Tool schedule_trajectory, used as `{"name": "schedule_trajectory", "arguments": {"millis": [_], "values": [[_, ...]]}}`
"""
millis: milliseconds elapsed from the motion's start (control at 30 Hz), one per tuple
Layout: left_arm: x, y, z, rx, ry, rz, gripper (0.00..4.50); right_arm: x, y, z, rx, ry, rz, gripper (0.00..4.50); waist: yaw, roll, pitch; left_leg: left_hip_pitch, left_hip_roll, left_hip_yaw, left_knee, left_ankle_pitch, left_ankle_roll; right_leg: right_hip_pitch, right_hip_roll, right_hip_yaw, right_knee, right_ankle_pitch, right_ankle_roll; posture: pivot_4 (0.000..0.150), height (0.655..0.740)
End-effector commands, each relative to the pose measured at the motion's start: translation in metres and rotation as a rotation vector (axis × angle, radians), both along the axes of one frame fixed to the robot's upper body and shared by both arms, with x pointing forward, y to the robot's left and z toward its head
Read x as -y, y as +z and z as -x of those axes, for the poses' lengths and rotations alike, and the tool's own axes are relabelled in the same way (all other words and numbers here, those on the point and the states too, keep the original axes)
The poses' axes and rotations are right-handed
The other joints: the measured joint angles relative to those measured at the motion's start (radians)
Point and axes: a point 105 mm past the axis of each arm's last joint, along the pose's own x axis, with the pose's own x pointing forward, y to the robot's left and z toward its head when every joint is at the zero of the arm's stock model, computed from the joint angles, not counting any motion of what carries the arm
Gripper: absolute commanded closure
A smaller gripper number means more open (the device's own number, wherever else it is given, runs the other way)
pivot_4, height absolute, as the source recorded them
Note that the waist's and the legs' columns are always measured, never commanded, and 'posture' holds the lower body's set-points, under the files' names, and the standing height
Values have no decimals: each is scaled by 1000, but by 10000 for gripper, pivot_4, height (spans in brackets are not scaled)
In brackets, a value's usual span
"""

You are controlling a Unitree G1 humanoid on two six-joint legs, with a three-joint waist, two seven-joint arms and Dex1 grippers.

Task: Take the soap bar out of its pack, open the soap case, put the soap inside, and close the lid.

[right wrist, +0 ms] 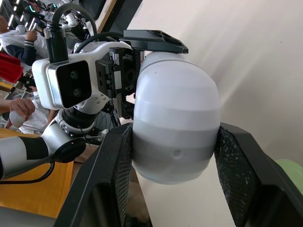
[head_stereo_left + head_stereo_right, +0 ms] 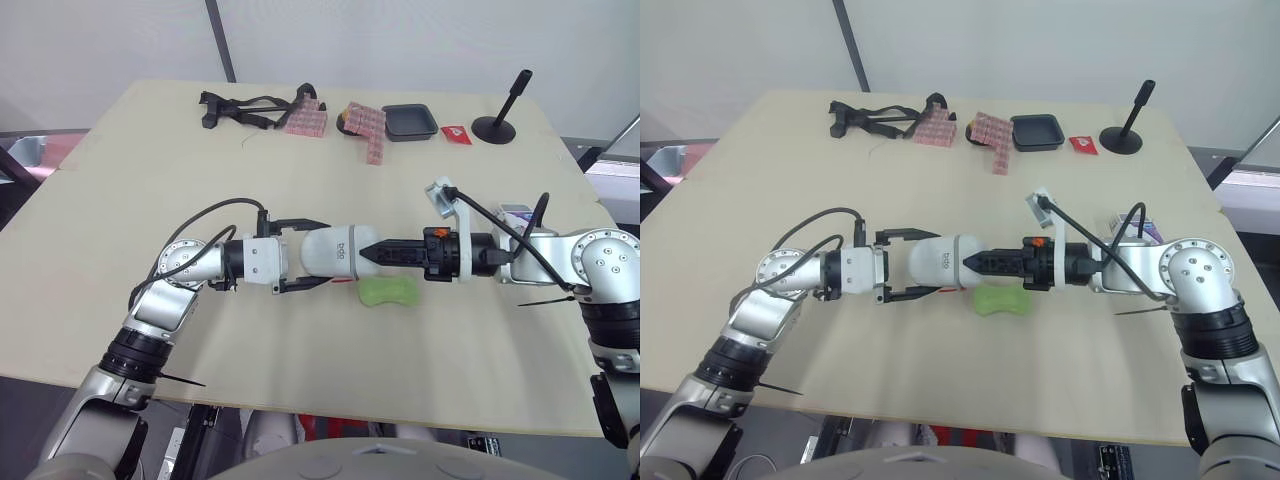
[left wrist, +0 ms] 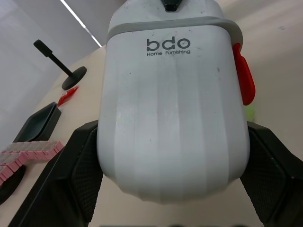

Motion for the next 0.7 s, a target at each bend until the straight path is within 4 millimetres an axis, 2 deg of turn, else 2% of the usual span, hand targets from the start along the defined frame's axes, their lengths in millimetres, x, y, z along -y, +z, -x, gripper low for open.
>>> {"name": "schedule_trajectory", "arguments": {"millis": [33,200,700], "values": [[4,9,5,29,-26,27,10427,-1,7,2,18,10,-12,24430,0,0,0,0,0,0,0,0,0,0,0,0,0,0,0,1500,7400],[5,10,6,23,-28,33,10427,-4,13,8,0,49,-93,24430,0,0,0,0,0,0,0,0,0,0,0,0,0,0,0,1500,7400],[-2,9,8,-17,-34,30,10427,15,22,17,-45,123,-190,24430,-1,0,0,0,0,0,0,0,0,0,0,0,0,0,0,1500,7400]]}}
